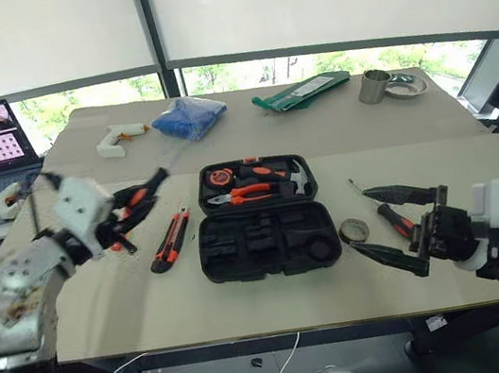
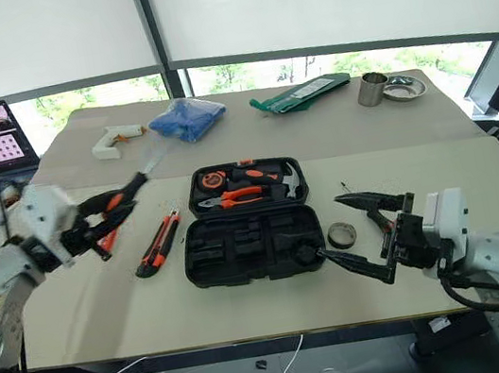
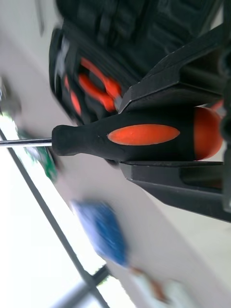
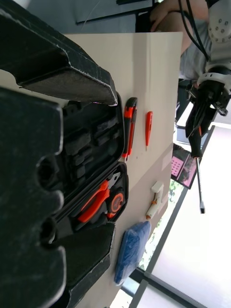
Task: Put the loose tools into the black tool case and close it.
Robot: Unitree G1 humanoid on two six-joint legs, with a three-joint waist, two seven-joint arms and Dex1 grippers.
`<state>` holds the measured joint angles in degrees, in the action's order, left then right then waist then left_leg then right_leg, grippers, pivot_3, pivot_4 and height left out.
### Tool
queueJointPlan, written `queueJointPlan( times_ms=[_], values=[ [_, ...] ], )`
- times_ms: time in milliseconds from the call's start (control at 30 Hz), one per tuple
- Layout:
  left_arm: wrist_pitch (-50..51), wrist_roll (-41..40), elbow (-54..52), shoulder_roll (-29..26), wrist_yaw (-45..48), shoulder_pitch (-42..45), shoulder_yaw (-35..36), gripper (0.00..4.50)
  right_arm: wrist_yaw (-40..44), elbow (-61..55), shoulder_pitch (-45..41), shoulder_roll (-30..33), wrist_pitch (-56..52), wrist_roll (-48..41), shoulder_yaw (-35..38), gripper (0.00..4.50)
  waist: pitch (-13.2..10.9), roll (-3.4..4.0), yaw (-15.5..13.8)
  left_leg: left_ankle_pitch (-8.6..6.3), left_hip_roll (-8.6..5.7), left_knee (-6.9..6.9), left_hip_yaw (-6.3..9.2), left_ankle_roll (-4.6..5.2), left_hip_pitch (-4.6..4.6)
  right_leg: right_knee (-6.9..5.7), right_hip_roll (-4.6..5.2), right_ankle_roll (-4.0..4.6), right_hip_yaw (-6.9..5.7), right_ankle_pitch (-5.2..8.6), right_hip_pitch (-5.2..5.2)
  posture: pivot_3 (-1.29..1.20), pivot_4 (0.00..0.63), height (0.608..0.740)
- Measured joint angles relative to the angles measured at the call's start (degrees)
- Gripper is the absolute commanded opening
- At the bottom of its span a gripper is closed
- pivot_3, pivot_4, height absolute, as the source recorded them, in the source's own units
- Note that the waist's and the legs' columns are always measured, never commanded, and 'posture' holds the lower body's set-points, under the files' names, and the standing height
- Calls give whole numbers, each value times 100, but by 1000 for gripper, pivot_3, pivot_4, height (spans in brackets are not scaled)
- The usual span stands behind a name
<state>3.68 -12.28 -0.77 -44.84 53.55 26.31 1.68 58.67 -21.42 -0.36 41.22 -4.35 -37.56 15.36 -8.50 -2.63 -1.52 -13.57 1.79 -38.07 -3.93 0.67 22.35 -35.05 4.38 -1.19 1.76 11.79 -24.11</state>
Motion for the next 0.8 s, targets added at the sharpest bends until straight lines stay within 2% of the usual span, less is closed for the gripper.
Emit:
queueJointPlan(
  times_ms=[100,233,433,800],
  values=[
    [-953,887,1059,409,448,907,-1130,898,48,200,-383,153,-165,-78,73,4500,-1,-1,18,0,3,-11,5,5,13,1,-12,-35,1,-24,-4,0,150,740],
    [-1734,1631,2340,863,612,1679,-1900,898,132,305,-652,203,-368,-101,38,4500,-2,-3,122,-16,16,-29,17,32,53,2,-33,-38,1,-24,-29,0,150,740],
    [-2334,2125,3503,1065,747,2251,-2212,898,236,460,-1006,243,-502,-6,-119,4500,-4,-1,141,-37,12,-69,22,64,76,-3,-26,-52,-7,-19,-33,0,150,740],
    [-2160,2305,3643,1210,724,2272,-2228,898,251,510,-1059,256,-509,75,-120,4500,-4,-1,88,-40,1,-95,22,68,81,-5,-6,-74,-10,-28,-26,0,150,740]
  ],
)
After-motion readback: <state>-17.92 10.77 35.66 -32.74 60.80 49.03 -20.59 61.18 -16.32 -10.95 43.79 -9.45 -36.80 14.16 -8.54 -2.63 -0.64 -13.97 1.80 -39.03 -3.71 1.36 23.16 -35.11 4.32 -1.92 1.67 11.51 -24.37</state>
